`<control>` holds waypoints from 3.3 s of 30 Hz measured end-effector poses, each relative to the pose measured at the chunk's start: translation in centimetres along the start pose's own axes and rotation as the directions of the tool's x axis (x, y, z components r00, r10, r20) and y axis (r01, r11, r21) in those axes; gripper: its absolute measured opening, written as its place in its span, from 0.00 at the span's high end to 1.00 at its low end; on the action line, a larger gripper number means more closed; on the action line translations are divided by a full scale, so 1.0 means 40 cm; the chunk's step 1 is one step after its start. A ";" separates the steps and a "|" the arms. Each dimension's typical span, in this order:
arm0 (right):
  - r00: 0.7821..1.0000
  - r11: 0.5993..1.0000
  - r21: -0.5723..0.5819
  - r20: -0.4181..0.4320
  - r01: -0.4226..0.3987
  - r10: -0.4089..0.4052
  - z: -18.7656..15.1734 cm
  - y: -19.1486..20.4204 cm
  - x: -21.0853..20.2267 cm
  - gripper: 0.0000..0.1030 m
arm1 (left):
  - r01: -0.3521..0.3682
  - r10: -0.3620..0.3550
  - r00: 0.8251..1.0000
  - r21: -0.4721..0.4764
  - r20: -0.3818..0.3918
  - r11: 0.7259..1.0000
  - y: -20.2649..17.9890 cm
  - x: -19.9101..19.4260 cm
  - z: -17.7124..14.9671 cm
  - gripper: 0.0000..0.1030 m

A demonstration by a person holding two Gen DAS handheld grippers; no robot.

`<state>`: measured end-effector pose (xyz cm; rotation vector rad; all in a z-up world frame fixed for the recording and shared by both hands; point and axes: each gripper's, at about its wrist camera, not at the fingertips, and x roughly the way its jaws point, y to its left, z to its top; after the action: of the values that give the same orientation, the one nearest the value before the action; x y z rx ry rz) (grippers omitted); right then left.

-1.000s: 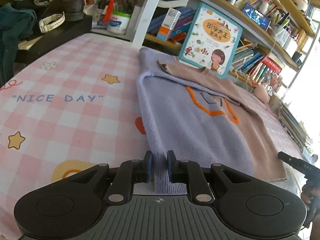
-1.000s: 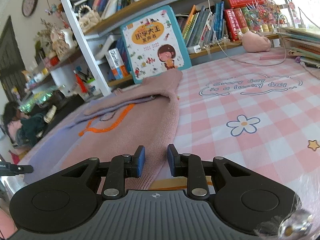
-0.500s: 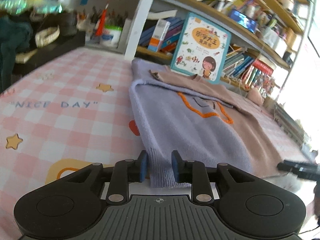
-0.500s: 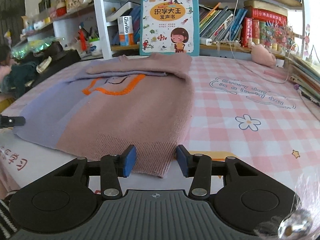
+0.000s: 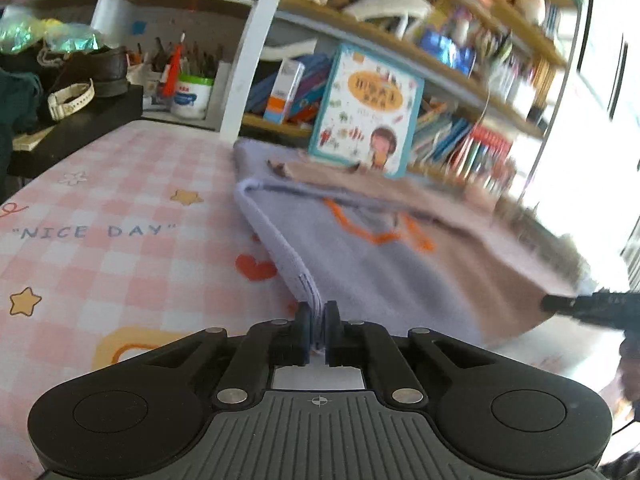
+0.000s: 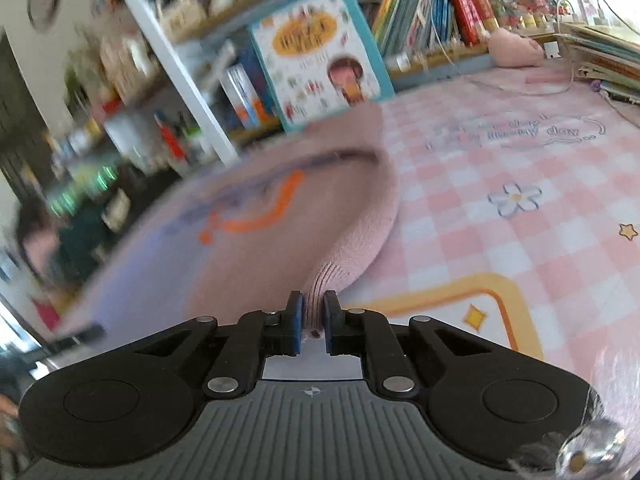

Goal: Fold clothes
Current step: 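Lift the hem with both grippers, fold it toward the collar, then open both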

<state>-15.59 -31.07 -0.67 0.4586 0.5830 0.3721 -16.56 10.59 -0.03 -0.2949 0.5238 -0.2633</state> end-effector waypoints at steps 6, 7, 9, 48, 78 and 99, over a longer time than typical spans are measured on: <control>0.999 0.994 0.107 -0.047 -0.002 0.007 -0.001 -0.033 0.009 0.91 | 0.020 -0.031 0.997 -0.145 -0.068 0.989 0.037 0.027 -0.012 0.95; 0.998 0.993 0.121 -0.062 0.006 0.001 -0.005 -0.040 0.014 0.90 | 0.013 -0.027 0.996 -0.170 -0.083 0.985 0.045 0.031 -0.016 0.94; 0.996 0.988 0.154 -0.086 0.021 -0.008 -0.012 -0.053 0.024 0.88 | 0.014 -0.037 0.995 -0.231 -0.094 0.973 0.065 0.030 -0.020 0.93; 0.986 0.956 0.280 -0.109 -0.094 0.128 -0.054 -0.081 -0.018 0.90 | 0.127 -0.189 0.973 -0.371 -0.136 0.920 0.103 -0.007 -0.035 0.96; 0.884 0.839 0.302 0.273 -0.453 0.379 0.276 -0.059 0.081 0.90 | 0.327 -0.268 0.940 -0.322 0.213 0.888 0.106 0.069 0.289 0.96; 0.981 0.871 0.454 0.119 -0.190 0.152 0.279 -0.214 0.437 0.83 | 0.071 -0.097 0.994 -0.391 -0.045 0.917 0.228 0.391 0.286 0.65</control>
<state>6.38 -33.65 -4.44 0.9895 0.5543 0.3806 4.03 16.41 -0.72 -0.7004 0.6272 -0.2512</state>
